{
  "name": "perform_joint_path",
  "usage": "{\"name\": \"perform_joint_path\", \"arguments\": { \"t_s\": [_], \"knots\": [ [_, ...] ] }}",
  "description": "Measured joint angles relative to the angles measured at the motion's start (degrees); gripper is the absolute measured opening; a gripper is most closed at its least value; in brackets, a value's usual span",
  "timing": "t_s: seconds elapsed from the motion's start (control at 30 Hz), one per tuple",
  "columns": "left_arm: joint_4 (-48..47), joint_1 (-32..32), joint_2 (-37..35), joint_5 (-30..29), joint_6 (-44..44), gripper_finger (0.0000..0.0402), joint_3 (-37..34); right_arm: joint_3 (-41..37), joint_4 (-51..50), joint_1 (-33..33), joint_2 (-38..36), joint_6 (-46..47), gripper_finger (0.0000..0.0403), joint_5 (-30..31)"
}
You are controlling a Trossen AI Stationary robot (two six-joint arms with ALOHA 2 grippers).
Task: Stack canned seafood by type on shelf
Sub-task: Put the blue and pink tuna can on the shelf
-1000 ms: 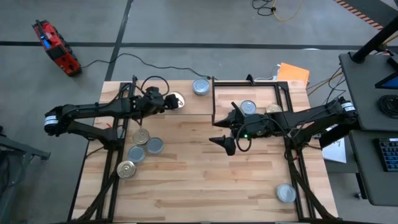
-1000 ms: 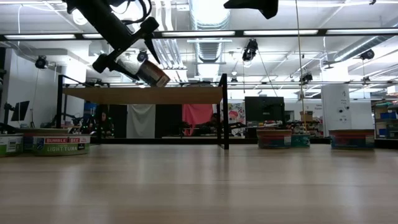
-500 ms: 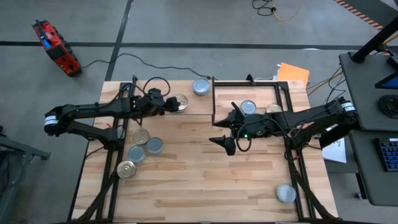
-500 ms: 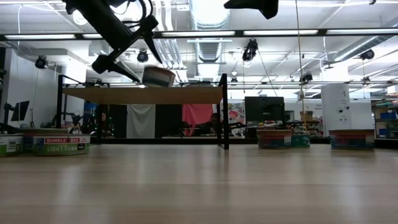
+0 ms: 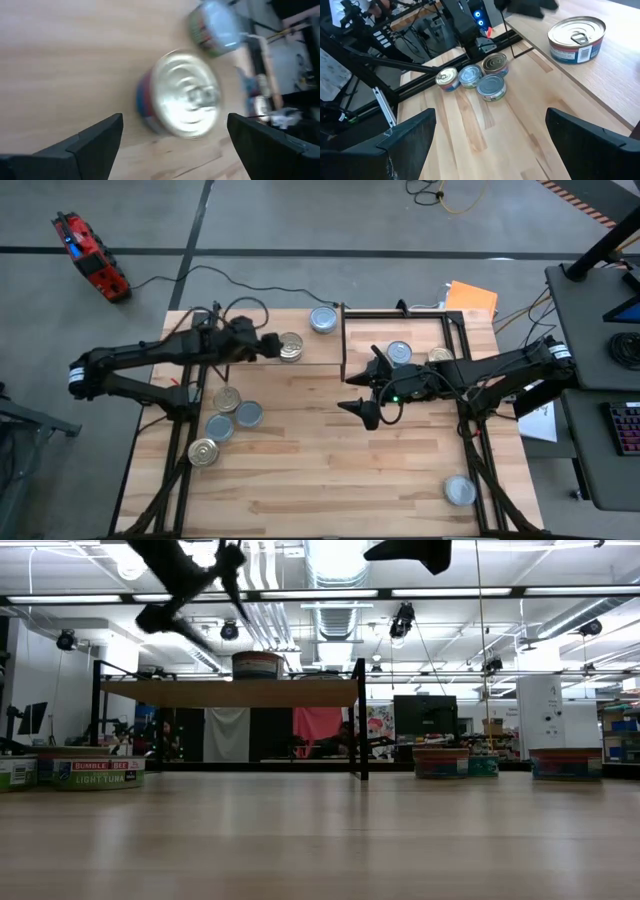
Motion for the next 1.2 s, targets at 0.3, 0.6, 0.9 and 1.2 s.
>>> {"name": "perform_joint_path", "arguments": {
  "t_s": [0.3, 0.6, 0.9, 1.2],
  "knots": [
    [1.62, 0.02, 3.41, 12.59, 30.99, 0.029, 8.2, 0.0, -0.36, -0.26, 0.0, -0.5, 0.0368, 0.0],
    [-2.0, 0.04, 8.54, 16.2, 36.99, 0.0018, 8.45, 0.0, -0.38, -0.5, 0.0, -0.42, 0.0368, 0.0],
    [-3.35, 0.47, 10.44, 5.9, 38.22, 0.0001, 9.67, 0.0, -0.41, -0.5, 0.0, -0.12, 0.0368, 0.0],
    [-3.64, 0.72, 14.65, 5.71, 37.55, 0.0, 9.06, 0.0, -0.45, -0.5, 0.0, -0.34, 0.0368, 0.0]
  ]
}}
